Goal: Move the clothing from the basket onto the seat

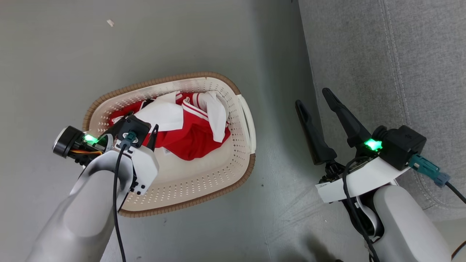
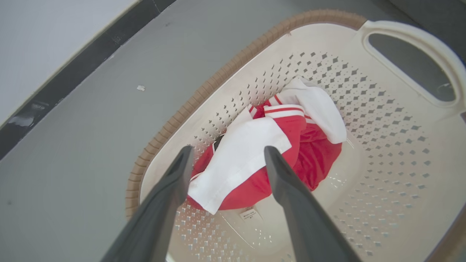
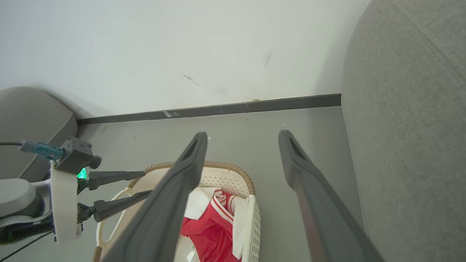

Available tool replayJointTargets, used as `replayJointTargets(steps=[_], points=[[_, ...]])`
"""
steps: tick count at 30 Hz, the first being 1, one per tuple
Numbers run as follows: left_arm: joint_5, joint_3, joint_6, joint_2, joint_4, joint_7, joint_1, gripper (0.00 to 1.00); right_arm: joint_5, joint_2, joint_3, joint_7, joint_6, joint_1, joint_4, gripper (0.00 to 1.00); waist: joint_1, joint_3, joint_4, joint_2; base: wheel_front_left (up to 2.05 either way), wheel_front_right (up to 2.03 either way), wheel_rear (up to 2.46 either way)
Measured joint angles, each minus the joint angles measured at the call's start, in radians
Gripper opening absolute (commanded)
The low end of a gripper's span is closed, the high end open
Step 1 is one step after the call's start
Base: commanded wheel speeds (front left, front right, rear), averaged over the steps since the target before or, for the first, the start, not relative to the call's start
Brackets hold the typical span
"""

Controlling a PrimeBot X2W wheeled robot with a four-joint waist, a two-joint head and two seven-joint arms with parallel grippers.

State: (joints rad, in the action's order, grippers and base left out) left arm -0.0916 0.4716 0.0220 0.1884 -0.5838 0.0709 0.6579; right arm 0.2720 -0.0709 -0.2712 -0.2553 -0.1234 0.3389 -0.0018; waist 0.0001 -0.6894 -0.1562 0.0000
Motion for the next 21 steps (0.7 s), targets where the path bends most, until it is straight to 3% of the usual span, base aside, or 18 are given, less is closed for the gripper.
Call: replayJointTargets(steps=[21], points=[[0.032,0.008,-0.012,0.017,-0.087,0.042,0.115,1.00,0.001,0.008,-0.032,0.000,0.000,0.053,-0.018,1.00,0.0000,-0.111,-0.048,0.0000,0.00,0.00,0.00]])
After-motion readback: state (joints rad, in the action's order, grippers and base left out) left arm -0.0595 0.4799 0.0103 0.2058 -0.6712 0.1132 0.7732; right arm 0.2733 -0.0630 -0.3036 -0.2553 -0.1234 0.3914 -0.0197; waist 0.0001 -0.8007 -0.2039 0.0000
